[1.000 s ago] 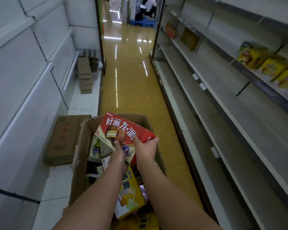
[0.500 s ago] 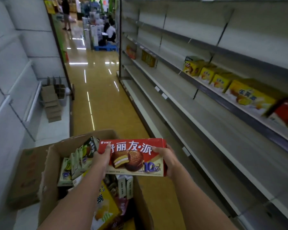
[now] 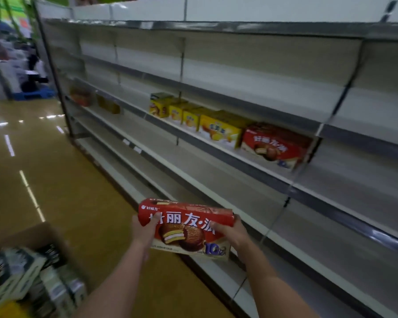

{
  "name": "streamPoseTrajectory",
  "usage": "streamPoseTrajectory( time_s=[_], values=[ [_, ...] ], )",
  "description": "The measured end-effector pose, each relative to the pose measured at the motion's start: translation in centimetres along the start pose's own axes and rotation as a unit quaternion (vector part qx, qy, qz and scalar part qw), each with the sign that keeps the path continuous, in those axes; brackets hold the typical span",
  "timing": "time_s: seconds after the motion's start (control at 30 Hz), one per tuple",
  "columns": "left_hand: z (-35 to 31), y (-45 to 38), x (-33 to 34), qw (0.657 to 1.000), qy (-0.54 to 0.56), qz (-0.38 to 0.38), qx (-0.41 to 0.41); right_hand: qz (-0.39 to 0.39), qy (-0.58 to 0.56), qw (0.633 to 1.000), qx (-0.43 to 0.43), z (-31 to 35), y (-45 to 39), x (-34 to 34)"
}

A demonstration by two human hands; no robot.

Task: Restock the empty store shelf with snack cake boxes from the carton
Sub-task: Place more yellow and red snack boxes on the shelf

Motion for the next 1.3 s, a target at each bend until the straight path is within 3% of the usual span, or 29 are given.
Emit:
streamPoseTrajectory(
  time_s=[0.27, 0.57, 0.73, 0.97, 1.3],
  values=[
    [-3.3, -1.2, 11.7, 0.986, -0.027, 0.154, 0.057, -0.185, -0.066, 0.98, -0.029, 0.8, 2.4, -9.7],
    [-5.8, -3.7, 20.1, 0.972, -0.073, 0.218, 0.054, -0.29, -0.035, 0.955, -0.049, 2.1, 3.2, -15.3],
    [-7.1, -6.0, 24.2, 0.969, -0.074, 0.229, 0.053, -0.304, -0.05, 0.947, -0.087, 4.0, 0.8, -18.4],
    [-11.0, -10.5, 31.0, 0.96, -0.038, 0.254, 0.11, -0.306, -0.051, 0.942, -0.128, 8.7, -4.1, -23.9],
    [-14.6, -15.4, 35.8, 0.972, -0.039, 0.183, 0.141, -0.333, 0.021, 0.934, -0.126, 13.0, -9.9, -28.9]
  ],
)
Point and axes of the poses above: each hand's wrist, its own y-axis away from the middle knuckle, its own x-axis out of the palm, z = x × y, the point moved 8 cm from there along -y, towards the middle knuckle, and after that the axes turned 7 degrees about z, right-handed, at the moved point
